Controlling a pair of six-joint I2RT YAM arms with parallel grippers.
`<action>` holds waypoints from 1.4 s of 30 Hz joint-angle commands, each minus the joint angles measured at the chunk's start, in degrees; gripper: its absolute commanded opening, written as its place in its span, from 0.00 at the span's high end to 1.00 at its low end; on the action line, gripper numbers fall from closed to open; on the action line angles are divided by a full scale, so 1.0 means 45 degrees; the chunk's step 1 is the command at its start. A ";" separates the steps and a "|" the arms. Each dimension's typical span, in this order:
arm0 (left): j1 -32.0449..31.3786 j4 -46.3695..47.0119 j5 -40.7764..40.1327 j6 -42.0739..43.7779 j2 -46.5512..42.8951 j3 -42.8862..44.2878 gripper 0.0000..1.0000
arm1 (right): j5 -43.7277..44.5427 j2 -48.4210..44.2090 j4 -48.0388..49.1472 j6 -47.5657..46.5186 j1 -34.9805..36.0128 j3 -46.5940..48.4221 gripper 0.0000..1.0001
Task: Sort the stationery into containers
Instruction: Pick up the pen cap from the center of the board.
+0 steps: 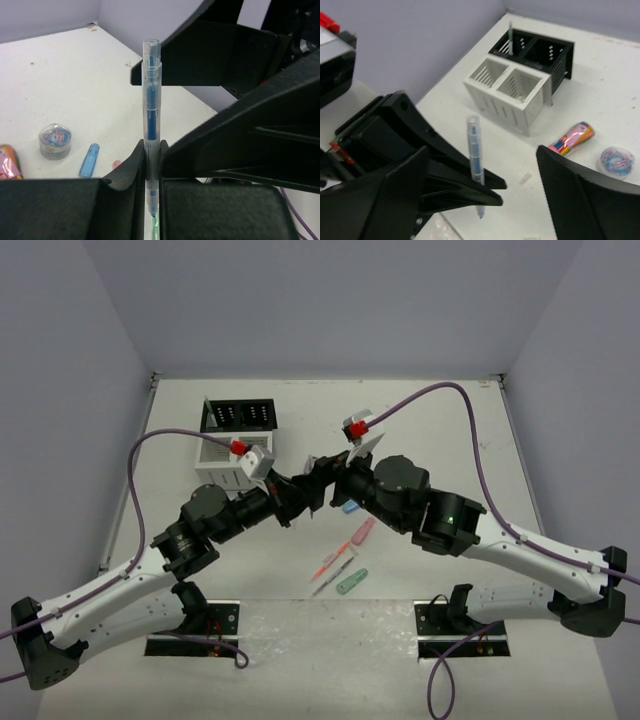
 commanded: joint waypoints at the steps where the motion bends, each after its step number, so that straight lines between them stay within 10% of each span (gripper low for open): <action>1: 0.0019 -0.0496 -0.1922 0.0116 -0.0259 0.0682 1.00 | -0.0108 -0.0696 0.0744 -0.0001 -0.0032 -0.0550 0.01; 8: 0.0127 -0.5889 -0.9230 -0.0838 -0.0922 0.2159 1.00 | -0.0210 -0.3813 -0.0487 0.1447 -0.2551 -0.2271 0.01; 14: 0.0429 -0.8556 -1.1297 -0.1055 -0.2072 0.3625 1.00 | -0.1874 -0.1916 -0.1640 0.1571 -0.3278 -0.2672 0.01; 26: 0.0429 -0.9474 -1.0022 0.0398 -0.4094 0.3236 1.00 | -0.1373 0.6521 -0.4311 0.5963 -0.3134 0.1302 0.06; 42: 0.0429 -0.8928 -0.8985 0.0597 -0.4912 0.1377 1.00 | 0.0382 1.0656 -0.5424 0.8030 -0.1841 0.4089 0.40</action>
